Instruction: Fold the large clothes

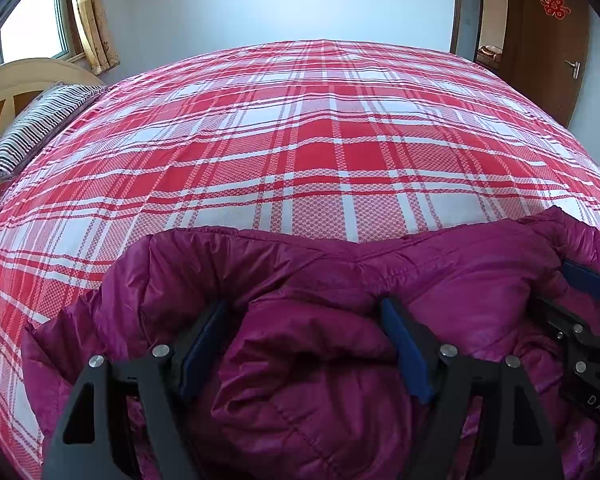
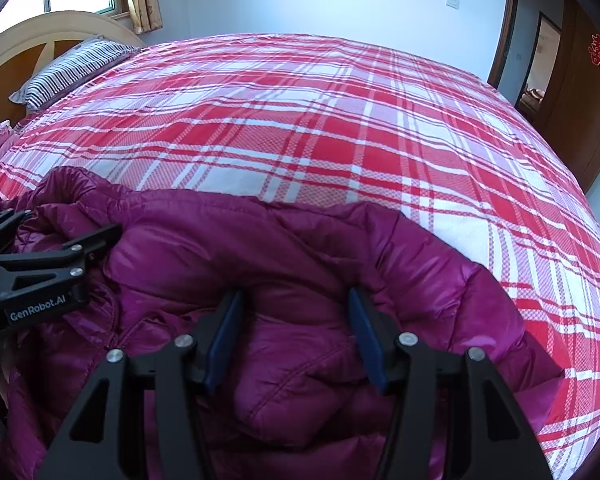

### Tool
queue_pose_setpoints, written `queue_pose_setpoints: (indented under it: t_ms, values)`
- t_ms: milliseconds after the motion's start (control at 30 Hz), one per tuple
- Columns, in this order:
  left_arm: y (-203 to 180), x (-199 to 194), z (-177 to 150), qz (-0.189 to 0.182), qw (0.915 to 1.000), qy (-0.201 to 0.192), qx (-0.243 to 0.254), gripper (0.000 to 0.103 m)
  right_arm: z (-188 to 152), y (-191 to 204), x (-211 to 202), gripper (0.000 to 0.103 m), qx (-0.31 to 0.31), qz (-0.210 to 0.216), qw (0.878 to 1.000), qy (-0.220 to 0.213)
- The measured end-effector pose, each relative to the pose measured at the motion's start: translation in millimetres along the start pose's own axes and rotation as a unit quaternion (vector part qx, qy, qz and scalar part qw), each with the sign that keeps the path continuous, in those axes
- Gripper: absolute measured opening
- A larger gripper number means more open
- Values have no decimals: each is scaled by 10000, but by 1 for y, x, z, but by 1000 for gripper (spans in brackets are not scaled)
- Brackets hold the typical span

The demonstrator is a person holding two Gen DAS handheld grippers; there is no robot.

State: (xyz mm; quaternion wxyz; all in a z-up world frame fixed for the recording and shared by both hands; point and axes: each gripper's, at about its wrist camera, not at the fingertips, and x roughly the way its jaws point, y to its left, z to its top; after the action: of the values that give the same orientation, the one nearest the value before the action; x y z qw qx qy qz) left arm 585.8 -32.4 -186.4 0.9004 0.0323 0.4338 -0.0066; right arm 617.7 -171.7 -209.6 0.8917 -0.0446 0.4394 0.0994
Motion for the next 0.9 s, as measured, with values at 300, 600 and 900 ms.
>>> queue_pose_setpoints:
  t_ms: [300,600,900]
  values:
    - [0,0,-1,7,10000,-50,-24,79,7,-9,-31,58,285,481,9984,-106]
    - [1,-1,-2,-24,9999,-76,-61,80,40,1,-31,59,497,510,9974,-146]
    - [2,0,-2,-70,9999,-61,-94,80,15,0,9,57,323,363,9988,26]
